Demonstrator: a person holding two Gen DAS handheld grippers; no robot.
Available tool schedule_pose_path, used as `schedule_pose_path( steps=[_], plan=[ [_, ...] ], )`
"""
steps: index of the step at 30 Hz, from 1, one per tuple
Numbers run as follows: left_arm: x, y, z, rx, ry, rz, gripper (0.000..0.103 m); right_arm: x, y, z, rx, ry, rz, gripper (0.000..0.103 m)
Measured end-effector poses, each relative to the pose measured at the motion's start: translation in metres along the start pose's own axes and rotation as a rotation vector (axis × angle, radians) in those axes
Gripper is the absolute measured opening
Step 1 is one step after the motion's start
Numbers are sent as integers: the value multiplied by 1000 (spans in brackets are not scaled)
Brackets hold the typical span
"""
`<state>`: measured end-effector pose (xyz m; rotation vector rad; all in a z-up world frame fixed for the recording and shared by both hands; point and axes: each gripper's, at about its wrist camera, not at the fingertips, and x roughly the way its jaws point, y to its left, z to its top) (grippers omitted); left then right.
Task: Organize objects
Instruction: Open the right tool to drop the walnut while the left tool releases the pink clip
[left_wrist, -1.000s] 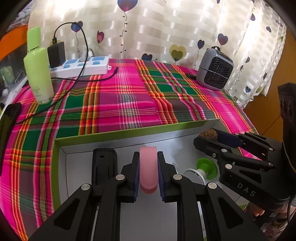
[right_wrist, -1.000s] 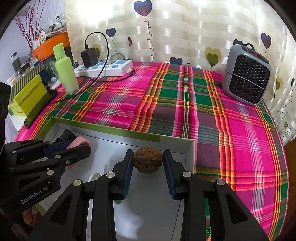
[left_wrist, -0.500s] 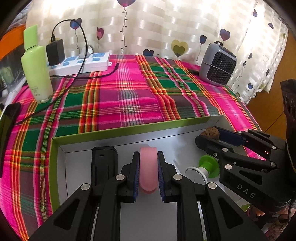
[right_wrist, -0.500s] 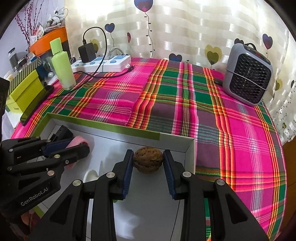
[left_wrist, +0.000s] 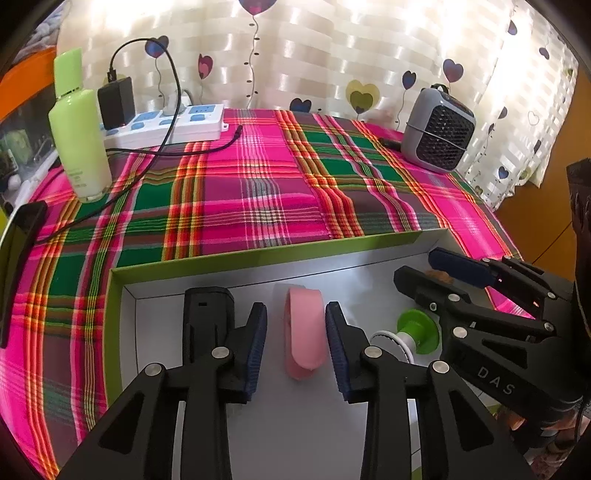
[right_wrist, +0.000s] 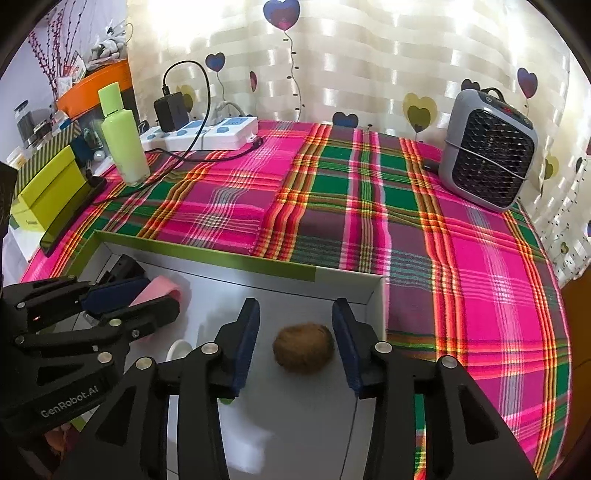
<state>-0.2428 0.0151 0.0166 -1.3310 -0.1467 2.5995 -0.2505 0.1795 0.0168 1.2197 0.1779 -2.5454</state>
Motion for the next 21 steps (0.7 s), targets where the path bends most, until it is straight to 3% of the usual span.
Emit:
schedule_pose_path(
  steps=[5,21],
  plan=[
    [-11,-1,-1,5,-24,2,38,-8,-2,-1,12,-13,3,43],
    [-52,-4,-19,7,-88,17,39,-43,-4,-17,62,-67,-12,43]
  ],
)
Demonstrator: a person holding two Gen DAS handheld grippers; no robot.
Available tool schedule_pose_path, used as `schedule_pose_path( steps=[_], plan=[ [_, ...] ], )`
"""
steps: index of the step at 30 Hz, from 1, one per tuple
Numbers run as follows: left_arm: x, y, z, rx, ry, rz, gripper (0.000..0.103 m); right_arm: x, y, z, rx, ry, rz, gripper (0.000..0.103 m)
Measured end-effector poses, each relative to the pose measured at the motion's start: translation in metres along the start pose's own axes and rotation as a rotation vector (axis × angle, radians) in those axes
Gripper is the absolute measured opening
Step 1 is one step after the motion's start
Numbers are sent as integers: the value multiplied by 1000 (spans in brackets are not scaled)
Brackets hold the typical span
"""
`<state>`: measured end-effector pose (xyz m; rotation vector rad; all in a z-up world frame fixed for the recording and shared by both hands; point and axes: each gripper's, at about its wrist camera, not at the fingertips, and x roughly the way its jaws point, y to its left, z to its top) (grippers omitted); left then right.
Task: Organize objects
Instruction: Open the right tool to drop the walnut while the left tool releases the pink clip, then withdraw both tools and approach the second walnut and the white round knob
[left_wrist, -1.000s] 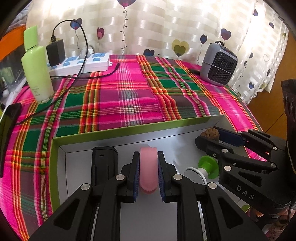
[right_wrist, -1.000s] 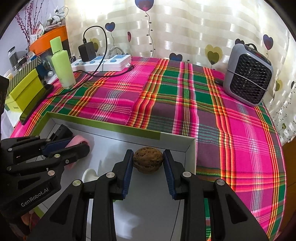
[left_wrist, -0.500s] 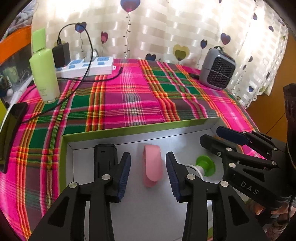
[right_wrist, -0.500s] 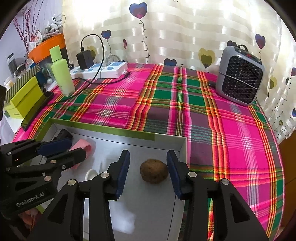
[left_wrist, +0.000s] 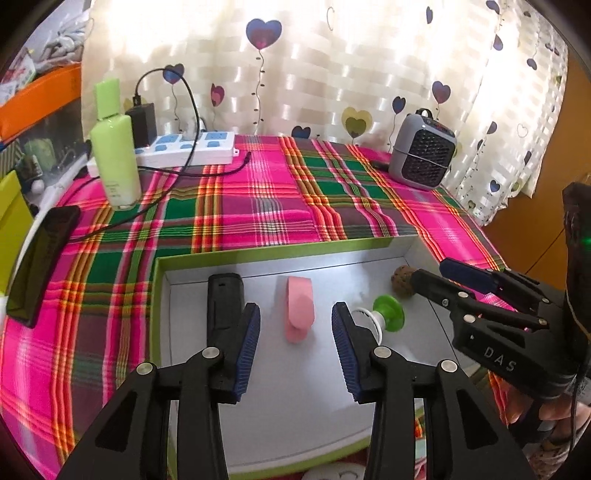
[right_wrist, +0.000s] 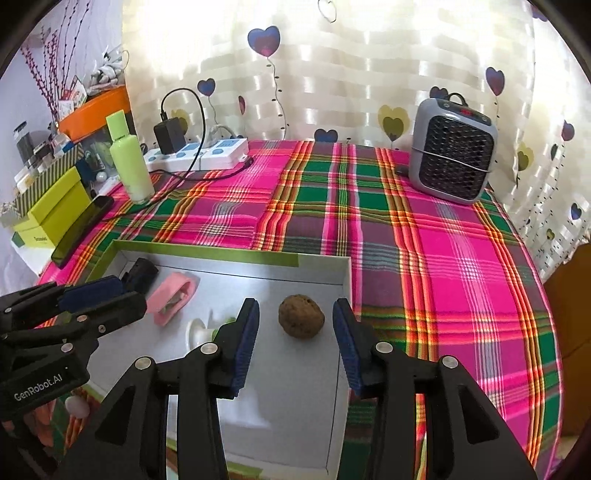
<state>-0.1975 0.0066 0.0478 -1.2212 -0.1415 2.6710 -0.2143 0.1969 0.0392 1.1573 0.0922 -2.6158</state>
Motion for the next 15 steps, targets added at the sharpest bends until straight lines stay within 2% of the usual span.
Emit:
schedule_pose_path(
  steps=[15],
  plan=[
    [-35,3,-29,-11,-23,15,39,-37,3,-26,29,-25,-3,43]
  ],
)
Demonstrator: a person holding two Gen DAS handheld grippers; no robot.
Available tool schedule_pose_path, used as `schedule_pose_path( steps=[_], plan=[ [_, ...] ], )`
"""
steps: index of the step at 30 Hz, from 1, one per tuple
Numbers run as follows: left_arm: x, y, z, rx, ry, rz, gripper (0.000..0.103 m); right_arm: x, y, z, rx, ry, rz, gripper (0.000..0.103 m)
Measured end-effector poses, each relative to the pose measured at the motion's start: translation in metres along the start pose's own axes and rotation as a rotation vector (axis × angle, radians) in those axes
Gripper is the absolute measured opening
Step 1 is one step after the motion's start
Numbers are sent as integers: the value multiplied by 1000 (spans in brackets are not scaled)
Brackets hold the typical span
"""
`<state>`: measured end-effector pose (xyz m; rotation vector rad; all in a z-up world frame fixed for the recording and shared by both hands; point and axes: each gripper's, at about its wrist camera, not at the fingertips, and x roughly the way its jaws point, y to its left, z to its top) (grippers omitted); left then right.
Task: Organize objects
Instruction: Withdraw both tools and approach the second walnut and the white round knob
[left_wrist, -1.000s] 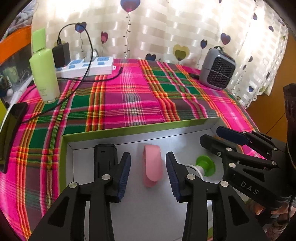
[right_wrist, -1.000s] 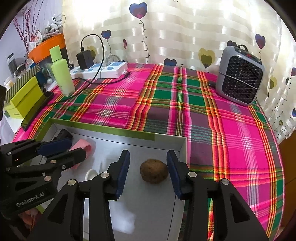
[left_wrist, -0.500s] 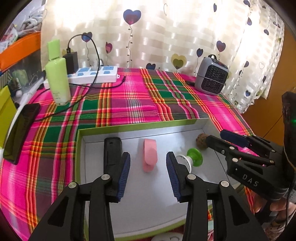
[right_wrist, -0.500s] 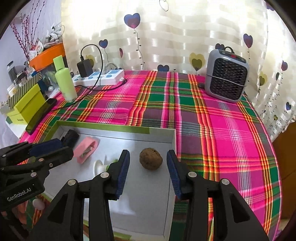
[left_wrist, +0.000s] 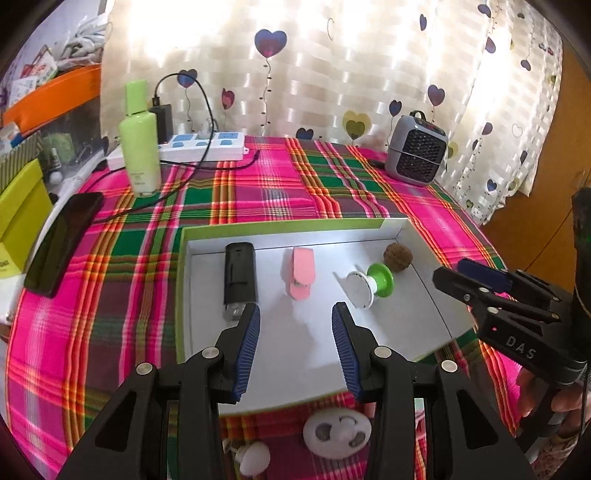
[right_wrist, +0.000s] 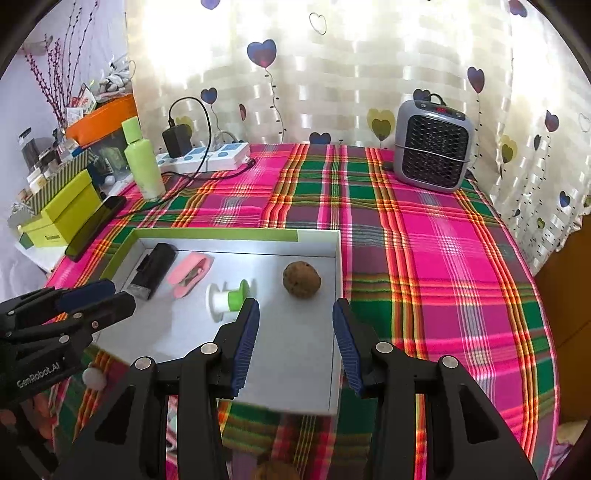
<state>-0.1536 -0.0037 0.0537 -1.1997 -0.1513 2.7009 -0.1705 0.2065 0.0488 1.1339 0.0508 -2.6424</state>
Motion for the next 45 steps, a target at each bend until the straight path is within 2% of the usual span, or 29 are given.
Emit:
schedule_pose_path(
  steps=[12,24,27,31,45],
  plan=[
    [-30,15,-29,-15,-12,-3,39,-31,-6,-32,-4,-16,22,43],
    [-49,37,-50,-56,-26,-36,42,-44,-9,-63,-37,-10,49,43],
    [-50,40,-56,-55,-23,-53,49,-45,-12,-71,-27,-4,66,43],
    [-46,41,-63,-47,-6,-62,50,-46,-16,-79,-12,7,102,43],
    [-27,37,-76,-39,48,-78,50,-43,-19,-96,-7,39,141,43]
  ],
)
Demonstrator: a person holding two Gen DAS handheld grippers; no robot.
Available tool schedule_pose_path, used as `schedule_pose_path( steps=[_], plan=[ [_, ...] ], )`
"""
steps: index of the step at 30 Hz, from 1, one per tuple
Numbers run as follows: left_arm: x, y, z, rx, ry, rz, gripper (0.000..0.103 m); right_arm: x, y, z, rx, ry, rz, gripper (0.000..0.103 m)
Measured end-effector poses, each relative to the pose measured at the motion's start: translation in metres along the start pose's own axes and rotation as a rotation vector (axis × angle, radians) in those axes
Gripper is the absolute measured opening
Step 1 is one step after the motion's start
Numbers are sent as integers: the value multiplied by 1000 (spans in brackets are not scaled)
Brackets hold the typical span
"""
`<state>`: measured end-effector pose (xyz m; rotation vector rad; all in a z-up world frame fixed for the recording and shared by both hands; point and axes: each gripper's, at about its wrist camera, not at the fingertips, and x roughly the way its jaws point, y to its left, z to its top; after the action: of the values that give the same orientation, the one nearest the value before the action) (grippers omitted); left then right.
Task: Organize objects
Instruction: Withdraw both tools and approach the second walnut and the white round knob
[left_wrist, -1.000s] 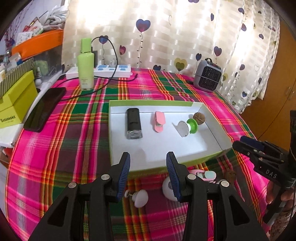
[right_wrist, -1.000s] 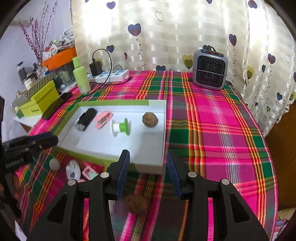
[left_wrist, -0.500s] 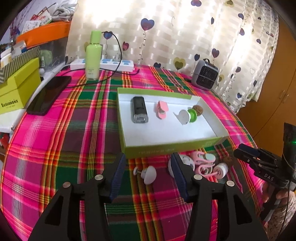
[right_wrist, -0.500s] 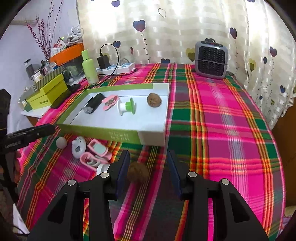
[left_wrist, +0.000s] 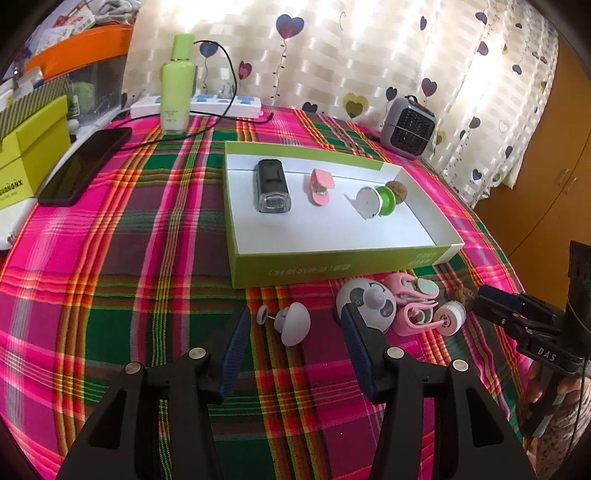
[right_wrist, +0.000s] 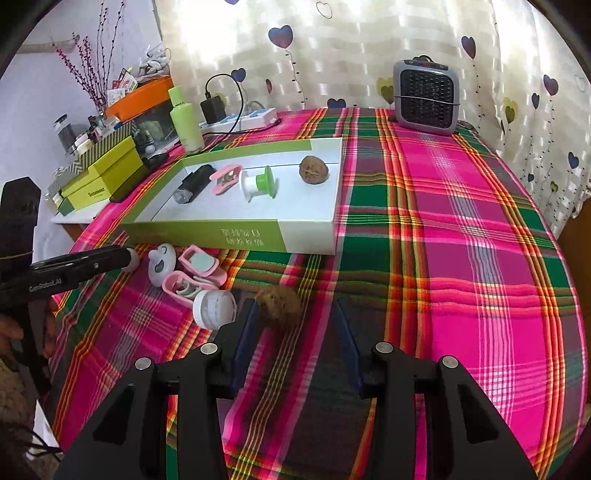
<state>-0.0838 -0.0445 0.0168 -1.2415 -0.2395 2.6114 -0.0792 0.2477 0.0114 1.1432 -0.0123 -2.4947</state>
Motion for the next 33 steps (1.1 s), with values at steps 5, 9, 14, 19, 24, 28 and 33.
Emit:
schedule_pose_path(
  steps=[5,9,14,19,24,28,33],
  plan=[
    [5,0,-3,-5,11,5,50,3,3,-1,-16,14,3,43],
    [7,1,-3,-9,15,6,50,6,4,-1,-25,20,3,43],
    [8,0,-2,-7,12,12,50,10,7,-1,-39,36,-1,43],
    [8,-1,-2,-7,9,12,50,15,11,1,-64,51,-8,43],
    [9,-3,-3,2,-4,26,49,19,14,3,-80,62,-21,43],
    [9,-3,-2,-1,-7,28,46,21,14,5,-79,62,-30,43],
    [9,0,-1,-8,-8,31,40,22,14,5,-77,62,-32,43]
  ],
)
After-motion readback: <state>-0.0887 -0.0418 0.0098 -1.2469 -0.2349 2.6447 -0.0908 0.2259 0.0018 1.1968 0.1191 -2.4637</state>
